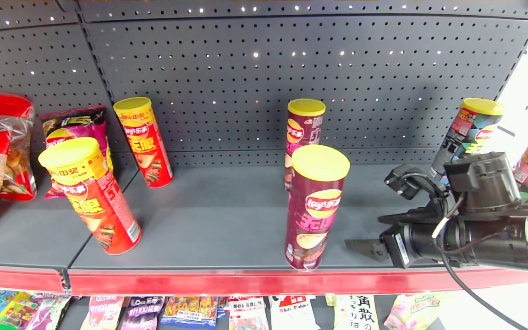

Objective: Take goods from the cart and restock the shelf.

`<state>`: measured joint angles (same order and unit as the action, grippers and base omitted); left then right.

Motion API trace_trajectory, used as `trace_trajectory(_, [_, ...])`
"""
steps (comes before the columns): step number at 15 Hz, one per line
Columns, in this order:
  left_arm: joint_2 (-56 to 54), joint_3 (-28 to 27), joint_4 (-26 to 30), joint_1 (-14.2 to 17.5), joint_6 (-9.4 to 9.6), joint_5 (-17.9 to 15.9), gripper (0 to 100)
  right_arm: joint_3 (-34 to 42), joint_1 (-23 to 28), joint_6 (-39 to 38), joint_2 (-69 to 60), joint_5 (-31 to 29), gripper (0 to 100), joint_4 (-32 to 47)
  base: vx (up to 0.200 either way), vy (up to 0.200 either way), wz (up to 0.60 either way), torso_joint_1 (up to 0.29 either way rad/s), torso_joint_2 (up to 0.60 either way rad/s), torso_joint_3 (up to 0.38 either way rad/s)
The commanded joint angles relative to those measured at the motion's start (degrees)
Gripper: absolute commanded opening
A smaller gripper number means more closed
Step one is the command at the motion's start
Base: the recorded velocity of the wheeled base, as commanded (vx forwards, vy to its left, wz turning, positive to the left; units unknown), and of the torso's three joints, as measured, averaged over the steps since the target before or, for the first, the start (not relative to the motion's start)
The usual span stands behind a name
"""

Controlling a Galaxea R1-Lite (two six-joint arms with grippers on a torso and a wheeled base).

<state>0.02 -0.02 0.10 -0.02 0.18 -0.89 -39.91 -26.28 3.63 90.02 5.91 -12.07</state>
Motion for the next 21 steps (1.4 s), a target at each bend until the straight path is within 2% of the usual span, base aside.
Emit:
trace_trajectory(1, [0.0,0.0,0.0,-0.1,-0.01,0.0,100,-0.5,-1.2,0.1,1.7,-0.6,100,0.0,0.000,0.000,0.00,0.000,0.00,0.000])
trace_trajectory(12, [0.0,0.0,0.0,-0.1,0.08,0.0,100,-5.2,-4.0,0.2,6.5,-1.1,100,0.0,0.000,0.000,0.00,0.000,0.00,0.000])
trace_trajectory(21, [0.0,0.0,0.0,0.0,-0.01,0.0,100,-5.4,-5.9,0.2,6.7,-1.3,100,0.0,0.000,0.000,0.00,0.000,0.00,0.000])
